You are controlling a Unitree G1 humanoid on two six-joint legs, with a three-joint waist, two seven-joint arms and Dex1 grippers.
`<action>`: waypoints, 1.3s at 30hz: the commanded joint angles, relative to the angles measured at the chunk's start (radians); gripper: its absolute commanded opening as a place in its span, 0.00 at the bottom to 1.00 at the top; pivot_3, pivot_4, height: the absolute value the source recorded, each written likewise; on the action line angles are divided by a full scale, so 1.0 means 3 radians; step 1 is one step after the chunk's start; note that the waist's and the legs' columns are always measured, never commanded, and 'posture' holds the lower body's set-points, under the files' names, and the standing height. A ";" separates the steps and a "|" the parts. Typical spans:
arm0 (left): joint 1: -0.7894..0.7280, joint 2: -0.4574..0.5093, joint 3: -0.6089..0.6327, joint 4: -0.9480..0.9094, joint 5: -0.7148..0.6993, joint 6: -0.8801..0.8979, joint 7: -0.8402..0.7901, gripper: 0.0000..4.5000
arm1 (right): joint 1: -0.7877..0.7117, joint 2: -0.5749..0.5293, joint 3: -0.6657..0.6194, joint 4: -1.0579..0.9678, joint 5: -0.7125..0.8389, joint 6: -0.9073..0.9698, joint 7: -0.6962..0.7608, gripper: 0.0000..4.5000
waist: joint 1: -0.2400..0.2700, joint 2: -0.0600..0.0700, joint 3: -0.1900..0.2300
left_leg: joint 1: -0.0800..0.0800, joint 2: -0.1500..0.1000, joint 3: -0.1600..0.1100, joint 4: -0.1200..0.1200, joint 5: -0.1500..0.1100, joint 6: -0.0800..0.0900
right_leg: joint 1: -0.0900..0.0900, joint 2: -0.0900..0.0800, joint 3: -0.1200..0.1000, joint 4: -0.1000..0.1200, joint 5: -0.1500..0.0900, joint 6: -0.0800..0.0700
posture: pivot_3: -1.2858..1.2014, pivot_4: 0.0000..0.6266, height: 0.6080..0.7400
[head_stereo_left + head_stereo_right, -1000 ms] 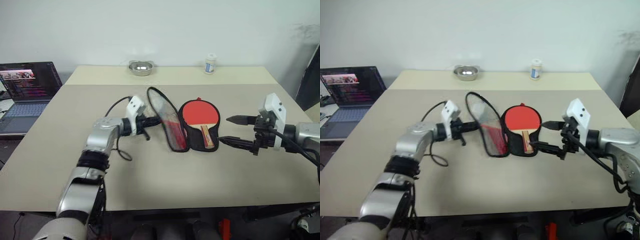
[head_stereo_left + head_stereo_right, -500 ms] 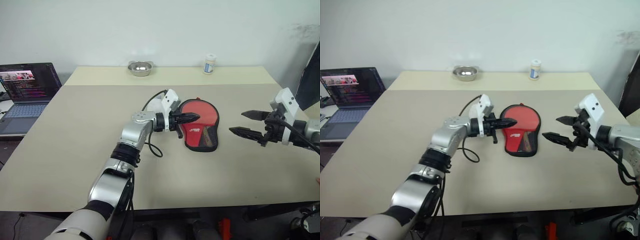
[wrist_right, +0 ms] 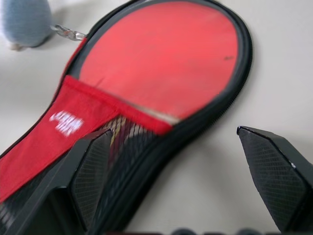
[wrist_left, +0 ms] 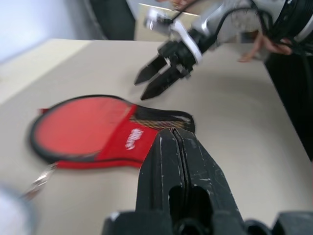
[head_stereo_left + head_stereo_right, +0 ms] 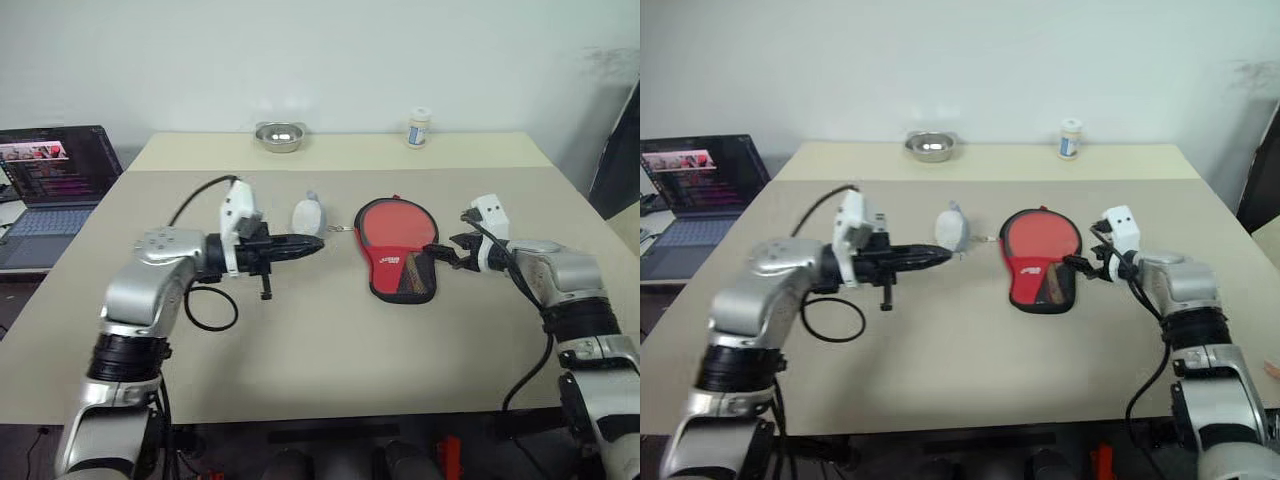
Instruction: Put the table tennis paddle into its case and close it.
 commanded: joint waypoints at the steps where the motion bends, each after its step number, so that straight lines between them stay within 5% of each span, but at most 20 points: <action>1: 0.0078 0.0130 0.0160 -0.0215 -0.0066 0.0055 0.0134 0.00 | -0.0178 0.0055 0.0018 0.0468 -0.0205 -0.0324 0.0023 1.00 | 0.0001 0.0000 0.0000 | 0.0000 0.0000 0.0000 -0.0001 0.0000 0.0000 | 0.0000 0.0000 0.0000 -0.0001 0.0000 0.0000 | 0.52 0.24 1.00; 11: 0.0164 0.0239 0.0216 -0.0283 -0.0135 0.0094 0.0295 0.00 | -0.0336 0.0239 -0.0019 0.1052 -0.0339 -0.0394 0.0279 1.00 | -0.0012 0.0000 0.0000 | 0.0003 0.0002 0.0001 0.0000 0.0000 0.0000 | 0.0001 -0.0002 0.0000 0.0003 0.0000 -0.0001 | 0.52 0.24 1.00; 27: 0.0367 0.0389 0.0172 -0.0285 -0.0159 0.0088 0.0186 0.00 | -0.0325 0.0709 -0.0066 0.0656 -0.0199 0.0240 0.0639 0.02 | -0.0061 -0.0006 -0.0006 | 0.0058 0.0011 0.0003 -0.0014 -0.0001 0.0001 | 0.0050 -0.0001 0.0004 0.0000 -0.0001 -0.0005 | 0.52 0.24 1.00; 39: 0.0587 0.0438 -0.0069 -0.0633 -0.0280 0.0187 -0.0124 0.00 | 0.0280 0.1006 -0.0050 -0.1229 0.0339 0.1507 0.0384 0.01 | -0.0051 -0.0003 -0.0004 | 0.0049 0.0009 0.0001 -0.0014 -0.0001 0.0000 | 0.0044 -0.0006 0.0001 -0.0001 0.0000 -0.0007 | 0.52 0.24 1.00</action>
